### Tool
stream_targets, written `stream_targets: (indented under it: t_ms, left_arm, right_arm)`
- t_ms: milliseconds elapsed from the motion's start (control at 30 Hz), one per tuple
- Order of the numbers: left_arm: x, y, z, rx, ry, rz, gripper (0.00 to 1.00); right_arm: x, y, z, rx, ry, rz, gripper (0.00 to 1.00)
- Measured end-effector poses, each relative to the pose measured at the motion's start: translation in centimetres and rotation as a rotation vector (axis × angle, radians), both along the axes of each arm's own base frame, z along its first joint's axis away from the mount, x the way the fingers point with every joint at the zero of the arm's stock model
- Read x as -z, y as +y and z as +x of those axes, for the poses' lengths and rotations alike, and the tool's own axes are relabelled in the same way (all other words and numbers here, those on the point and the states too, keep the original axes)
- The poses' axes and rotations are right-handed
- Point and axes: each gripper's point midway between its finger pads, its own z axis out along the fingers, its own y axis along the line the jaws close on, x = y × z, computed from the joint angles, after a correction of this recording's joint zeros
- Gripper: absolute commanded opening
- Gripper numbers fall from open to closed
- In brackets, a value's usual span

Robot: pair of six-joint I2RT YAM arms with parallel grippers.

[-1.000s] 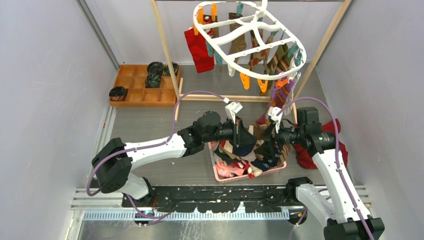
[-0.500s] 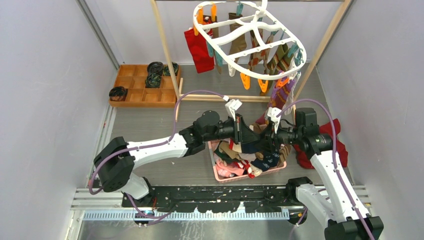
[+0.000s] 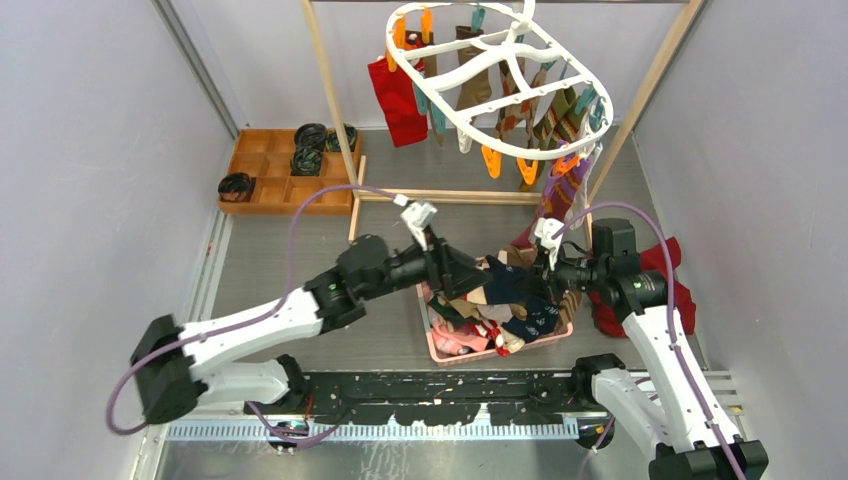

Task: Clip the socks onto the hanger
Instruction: Pick up the sock from the bin.

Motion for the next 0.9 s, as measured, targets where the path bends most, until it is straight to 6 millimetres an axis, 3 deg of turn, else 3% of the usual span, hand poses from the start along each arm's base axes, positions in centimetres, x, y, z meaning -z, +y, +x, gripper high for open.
stream_targets:
  t_ms: [133, 300, 367, 500, 733, 900]
  left_arm:
    - [-0.6, 4.4, -1.3, -0.056, -0.083, -0.015, 0.88]
    - [3.9, 7.7, -2.0, -0.110, -0.081, 0.060, 0.99]
    - [6.3, 8.4, -1.8, -0.127, -0.061, 0.115, 0.98]
    - [8.1, 8.5, -0.6, -0.150, -0.044, 0.160, 0.83]
    - [12.8, 6.5, 1.5, -0.132, 0.078, 0.250, 0.67]
    - [13.4, 5.2, 1.9, -0.105, 0.102, 0.264, 0.63]
  right_arm:
    - [0.0, -0.1, 0.0, 0.004, 0.001, -0.004, 0.08]
    - [0.2, -0.1, -0.2, 0.004, 0.010, -0.008, 0.08]
    - [0.3, -0.1, -0.3, 0.003, 0.018, -0.009, 0.08]
    - [0.6, -0.2, -0.4, 0.005, 0.041, -0.012, 0.08]
    - [1.1, -0.3, -0.5, 0.010, 0.077, -0.015, 0.08]
    - [1.1, -0.3, -0.5, 0.009, 0.079, -0.014, 0.08]
